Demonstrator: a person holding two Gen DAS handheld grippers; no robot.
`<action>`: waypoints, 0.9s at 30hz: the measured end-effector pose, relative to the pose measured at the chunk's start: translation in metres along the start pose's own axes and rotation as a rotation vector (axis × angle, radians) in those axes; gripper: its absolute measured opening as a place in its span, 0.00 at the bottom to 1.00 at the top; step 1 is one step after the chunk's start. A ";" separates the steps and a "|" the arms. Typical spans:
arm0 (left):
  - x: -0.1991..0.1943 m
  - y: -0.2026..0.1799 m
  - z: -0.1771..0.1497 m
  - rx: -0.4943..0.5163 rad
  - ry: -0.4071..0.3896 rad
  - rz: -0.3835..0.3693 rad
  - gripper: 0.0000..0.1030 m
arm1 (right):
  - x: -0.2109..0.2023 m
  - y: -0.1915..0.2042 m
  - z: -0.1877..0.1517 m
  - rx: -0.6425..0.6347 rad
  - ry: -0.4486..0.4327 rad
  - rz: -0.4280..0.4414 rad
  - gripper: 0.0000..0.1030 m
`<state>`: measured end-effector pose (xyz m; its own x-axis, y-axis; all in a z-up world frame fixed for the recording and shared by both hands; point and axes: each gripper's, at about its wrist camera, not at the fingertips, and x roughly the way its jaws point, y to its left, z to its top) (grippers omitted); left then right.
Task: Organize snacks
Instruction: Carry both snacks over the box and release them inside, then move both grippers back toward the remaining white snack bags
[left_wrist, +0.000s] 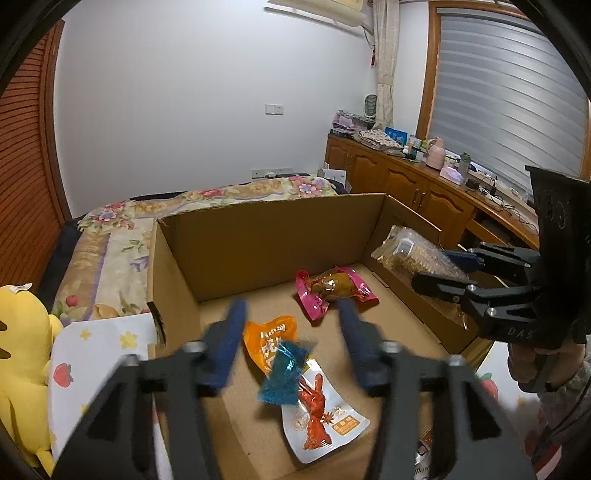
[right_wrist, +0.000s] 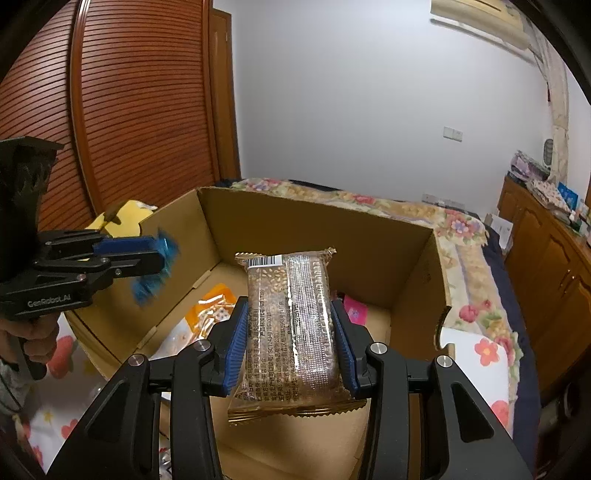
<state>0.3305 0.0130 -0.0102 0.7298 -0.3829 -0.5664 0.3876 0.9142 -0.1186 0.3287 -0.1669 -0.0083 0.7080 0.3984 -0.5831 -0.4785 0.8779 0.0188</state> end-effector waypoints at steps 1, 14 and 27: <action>0.000 -0.001 0.000 0.003 -0.001 0.005 0.52 | 0.001 0.000 0.000 0.003 0.003 0.003 0.44; -0.032 -0.010 -0.007 0.016 -0.067 0.025 0.80 | -0.031 0.010 -0.003 0.022 -0.048 0.016 0.61; -0.084 -0.023 -0.022 0.011 -0.113 0.046 0.99 | -0.083 0.023 -0.023 0.063 -0.088 -0.014 0.78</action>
<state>0.2480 0.0270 0.0216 0.8055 -0.3538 -0.4755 0.3579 0.9298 -0.0856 0.2466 -0.1856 0.0218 0.7583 0.4052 -0.5106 -0.4364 0.8975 0.0641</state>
